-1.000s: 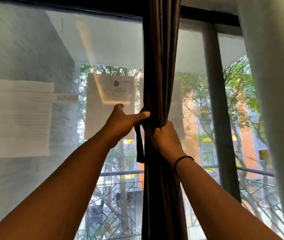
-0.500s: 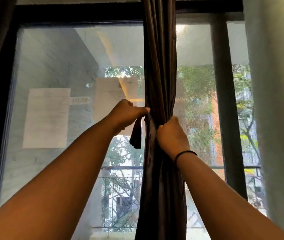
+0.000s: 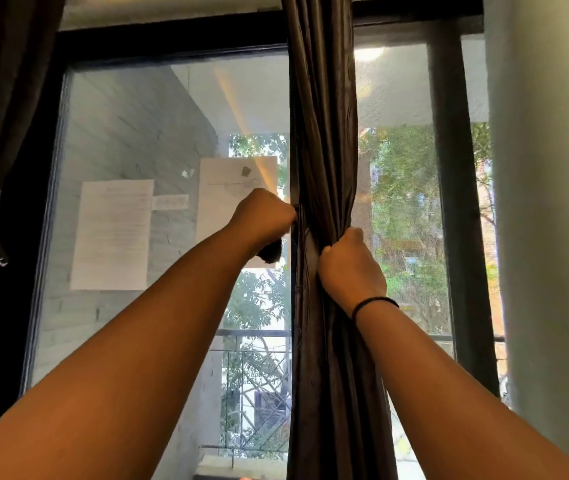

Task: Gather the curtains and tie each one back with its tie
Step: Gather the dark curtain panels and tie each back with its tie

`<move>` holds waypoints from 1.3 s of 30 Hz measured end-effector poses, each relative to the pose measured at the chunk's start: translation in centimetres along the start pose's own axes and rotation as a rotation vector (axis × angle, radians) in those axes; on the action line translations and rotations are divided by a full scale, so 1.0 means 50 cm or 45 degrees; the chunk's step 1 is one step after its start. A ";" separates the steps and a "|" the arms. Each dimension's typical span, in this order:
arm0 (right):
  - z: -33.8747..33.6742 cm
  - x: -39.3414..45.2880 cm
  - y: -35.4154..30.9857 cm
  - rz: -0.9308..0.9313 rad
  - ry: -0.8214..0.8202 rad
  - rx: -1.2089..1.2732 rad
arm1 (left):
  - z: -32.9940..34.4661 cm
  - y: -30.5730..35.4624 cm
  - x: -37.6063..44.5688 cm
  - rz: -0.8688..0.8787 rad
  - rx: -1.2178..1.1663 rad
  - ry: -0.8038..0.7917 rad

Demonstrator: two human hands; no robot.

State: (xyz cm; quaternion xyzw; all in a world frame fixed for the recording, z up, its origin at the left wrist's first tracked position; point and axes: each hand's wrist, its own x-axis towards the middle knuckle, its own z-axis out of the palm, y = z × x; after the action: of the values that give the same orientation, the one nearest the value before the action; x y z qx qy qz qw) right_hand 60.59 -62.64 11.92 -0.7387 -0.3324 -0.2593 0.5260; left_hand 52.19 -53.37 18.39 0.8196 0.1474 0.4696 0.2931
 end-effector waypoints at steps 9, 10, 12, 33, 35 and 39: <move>0.067 -0.020 -0.035 -0.064 0.050 -0.329 | 0.052 0.008 -0.005 -0.011 -0.436 -0.381; 0.076 -0.029 -0.042 -0.101 0.030 -0.344 | 0.057 -0.004 0.004 0.007 -0.452 -0.318; 0.093 -0.050 -0.043 -0.339 -0.090 -0.349 | 0.051 -0.034 0.022 -0.010 -0.507 -0.154; -0.043 0.024 -0.037 -0.049 -0.163 0.448 | -0.025 -0.125 0.042 0.034 -0.951 -0.619; -0.070 0.042 -0.034 0.037 -0.106 0.401 | -0.028 -0.122 0.045 0.064 -0.867 -0.624; -0.105 0.067 -0.028 0.193 -0.105 0.408 | -0.021 -0.119 0.050 0.124 -0.818 -0.560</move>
State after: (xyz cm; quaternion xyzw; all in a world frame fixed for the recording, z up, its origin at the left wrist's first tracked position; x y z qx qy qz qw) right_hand 61.52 -66.58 16.86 -0.6783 -0.3342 -0.1321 0.6409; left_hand 52.77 -47.03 16.83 0.7733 -0.1124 0.3182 0.5368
